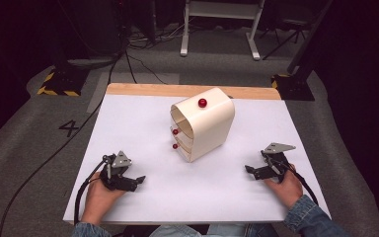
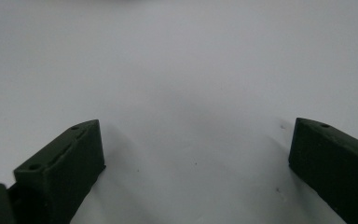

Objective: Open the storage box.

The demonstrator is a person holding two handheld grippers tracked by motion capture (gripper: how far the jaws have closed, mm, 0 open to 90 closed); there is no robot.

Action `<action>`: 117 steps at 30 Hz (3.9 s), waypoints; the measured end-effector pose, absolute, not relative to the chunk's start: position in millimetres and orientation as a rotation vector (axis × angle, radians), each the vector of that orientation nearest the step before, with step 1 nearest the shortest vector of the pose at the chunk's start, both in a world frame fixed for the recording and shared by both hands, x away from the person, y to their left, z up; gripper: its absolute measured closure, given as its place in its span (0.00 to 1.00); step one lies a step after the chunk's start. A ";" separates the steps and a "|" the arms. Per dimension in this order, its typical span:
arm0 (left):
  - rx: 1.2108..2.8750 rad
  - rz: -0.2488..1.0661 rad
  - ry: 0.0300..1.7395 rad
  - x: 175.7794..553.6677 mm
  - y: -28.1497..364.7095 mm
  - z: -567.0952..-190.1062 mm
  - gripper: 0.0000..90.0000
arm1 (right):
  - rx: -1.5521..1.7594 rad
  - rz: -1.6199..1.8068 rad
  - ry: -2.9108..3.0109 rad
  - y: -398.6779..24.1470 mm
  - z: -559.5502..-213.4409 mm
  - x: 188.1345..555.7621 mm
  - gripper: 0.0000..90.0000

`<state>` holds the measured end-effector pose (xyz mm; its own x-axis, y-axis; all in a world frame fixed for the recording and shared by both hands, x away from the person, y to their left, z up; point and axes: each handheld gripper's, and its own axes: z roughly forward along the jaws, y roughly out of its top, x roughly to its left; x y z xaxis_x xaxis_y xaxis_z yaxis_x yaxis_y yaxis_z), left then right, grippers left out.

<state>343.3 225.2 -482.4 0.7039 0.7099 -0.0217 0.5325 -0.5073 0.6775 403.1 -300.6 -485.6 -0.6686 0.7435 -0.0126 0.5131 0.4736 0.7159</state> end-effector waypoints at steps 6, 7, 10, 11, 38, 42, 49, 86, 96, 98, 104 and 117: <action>2.246 0.330 1.012 346.2 222.0 -475.7 0.26 | 1.063 1.005 2.402 -300.5 -485.6 403.0 0.04; 2.242 0.322 1.008 346.6 222.1 -474.6 0.28 | 1.063 1.005 2.402 -300.5 -485.6 403.0 0.04; 2.220 0.326 0.981 345.6 221.8 -468.0 0.29 | 1.063 1.005 2.402 -300.5 -485.6 403.0 0.04; 2.208 0.333 0.970 345.1 221.8 -464.2 0.29 | 1.062 1.005 2.402 -300.5 -485.6 403.0 0.04; 2.014 0.296 0.754 369.0 186.5 -423.9 0.38 | 1.063 1.006 2.401 -300.5 -485.7 402.8 0.04; 1.981 0.304 0.728 375.5 179.5 -428.0 0.43 | 1.063 1.006 2.401 -300.5 -485.7 402.9 0.04; 1.906 0.288 0.676 385.7 170.0 -441.4 0.47 | 1.063 1.006 2.401 -300.5 -485.7 402.8 0.04; 1.918 0.240 0.696 411.0 144.9 -478.2 0.80 | 1.063 1.006 2.401 -300.4 -485.6 402.7 0.04; 1.930 0.245 0.700 409.4 146.0 -476.2 0.82 | 1.062 1.007 2.401 -300.5 -485.6 402.7 0.04; 1.938 0.240 0.705 408.1 147.5 -475.0 0.82 | 1.062 1.006 2.400 -300.5 -485.6 402.6 0.04; 1.974 0.215 0.738 400.2 156.8 -468.9 0.82 | 1.061 1.006 2.401 -300.5 -485.6 402.6 0.04; 2.005 0.265 0.765 365.5 189.2 -463.5 0.82 | 1.062 1.007 2.401 -300.5 -485.6 402.6 0.04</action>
